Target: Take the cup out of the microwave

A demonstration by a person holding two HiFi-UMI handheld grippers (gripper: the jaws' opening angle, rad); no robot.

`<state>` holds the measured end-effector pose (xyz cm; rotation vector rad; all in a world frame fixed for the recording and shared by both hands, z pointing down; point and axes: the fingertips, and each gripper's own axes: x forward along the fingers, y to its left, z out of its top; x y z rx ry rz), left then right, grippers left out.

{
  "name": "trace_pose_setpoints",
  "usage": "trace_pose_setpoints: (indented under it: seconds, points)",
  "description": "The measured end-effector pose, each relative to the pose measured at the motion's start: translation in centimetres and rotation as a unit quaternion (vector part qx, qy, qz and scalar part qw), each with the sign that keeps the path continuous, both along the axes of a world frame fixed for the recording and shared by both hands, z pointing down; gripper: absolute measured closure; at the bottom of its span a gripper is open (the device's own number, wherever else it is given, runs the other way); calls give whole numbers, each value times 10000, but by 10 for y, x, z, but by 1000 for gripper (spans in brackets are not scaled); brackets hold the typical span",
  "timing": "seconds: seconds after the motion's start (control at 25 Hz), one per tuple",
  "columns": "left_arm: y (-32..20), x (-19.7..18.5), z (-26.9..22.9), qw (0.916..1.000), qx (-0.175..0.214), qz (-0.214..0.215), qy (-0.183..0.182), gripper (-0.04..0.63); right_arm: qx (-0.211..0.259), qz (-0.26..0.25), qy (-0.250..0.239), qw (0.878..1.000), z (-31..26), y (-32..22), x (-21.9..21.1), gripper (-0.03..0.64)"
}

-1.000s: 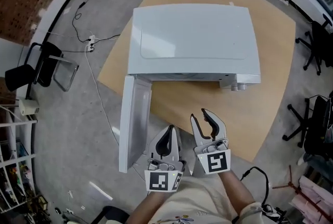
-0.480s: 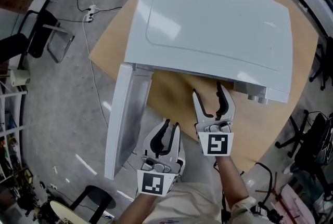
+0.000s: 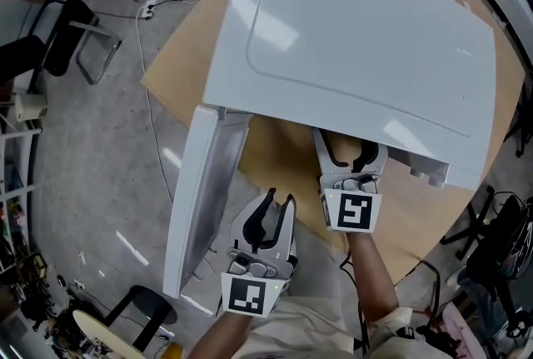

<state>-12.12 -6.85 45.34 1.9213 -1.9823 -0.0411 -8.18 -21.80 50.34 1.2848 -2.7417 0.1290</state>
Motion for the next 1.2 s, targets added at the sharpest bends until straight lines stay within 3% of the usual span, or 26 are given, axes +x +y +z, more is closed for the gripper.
trace_pose_setpoints:
  seconds: [0.16, 1.2]
  points:
    - [-4, 0, 4, 10000, -3, -15, 22, 495, -61, -60, 280, 9996, 14, -3, 0, 236]
    - [-7, -21, 16, 10000, -63, -69, -10, 497, -269, 55, 162, 9995, 24, -30, -9, 242]
